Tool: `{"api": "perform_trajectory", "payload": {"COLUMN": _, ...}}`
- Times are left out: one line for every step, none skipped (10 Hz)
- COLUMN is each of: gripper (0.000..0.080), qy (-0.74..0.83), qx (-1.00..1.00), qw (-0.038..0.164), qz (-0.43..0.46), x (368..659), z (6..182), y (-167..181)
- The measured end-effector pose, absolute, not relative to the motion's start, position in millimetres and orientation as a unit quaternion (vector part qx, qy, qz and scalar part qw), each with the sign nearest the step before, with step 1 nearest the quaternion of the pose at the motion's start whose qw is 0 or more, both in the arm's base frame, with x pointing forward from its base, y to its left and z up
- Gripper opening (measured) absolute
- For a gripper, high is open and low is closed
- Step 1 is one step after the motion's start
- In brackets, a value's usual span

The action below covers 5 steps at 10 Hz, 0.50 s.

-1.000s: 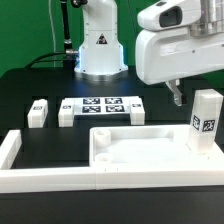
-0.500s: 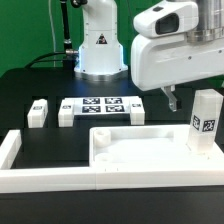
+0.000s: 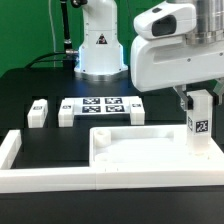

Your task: Assemble desk

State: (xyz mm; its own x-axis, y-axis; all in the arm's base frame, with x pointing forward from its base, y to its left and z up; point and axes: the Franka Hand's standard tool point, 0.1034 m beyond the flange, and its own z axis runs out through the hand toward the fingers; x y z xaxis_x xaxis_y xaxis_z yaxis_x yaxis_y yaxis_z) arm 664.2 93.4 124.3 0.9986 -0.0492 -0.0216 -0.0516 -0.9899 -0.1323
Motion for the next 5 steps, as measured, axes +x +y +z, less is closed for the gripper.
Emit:
{"api": "perform_trajectory", "payload": {"gripper": 0.0289, "qy": 0.06, "qx": -0.996, "qw": 0.066, "qz": 0.011, "x": 664.3, "z": 124.2, "y": 92.7}}
{"api": "perform_trajectory", "payload": {"gripper": 0.0289, "qy": 0.09, "qx": -0.994, "qw": 0.065, "qz": 0.013, "x": 664.3, "z": 124.0, "y": 92.0}}
{"api": "perform_trajectory", "payload": {"gripper": 0.0289, "qy": 0.138, "qx": -0.988, "qw": 0.064, "qz": 0.016, "x": 664.1, "z": 123.7, "y": 91.6}}
{"api": "perform_trajectory", "payload": {"gripper": 0.0289, "qy": 0.223, "qx": -0.973, "qw": 0.06, "qz": 0.021, "x": 663.3, "z": 123.2, "y": 91.2}}
{"api": "perform_trajectory", "payload": {"gripper": 0.0289, "qy": 0.309, "qx": -0.949, "qw": 0.055, "qz": 0.025, "x": 663.0, "z": 122.7, "y": 90.7}}
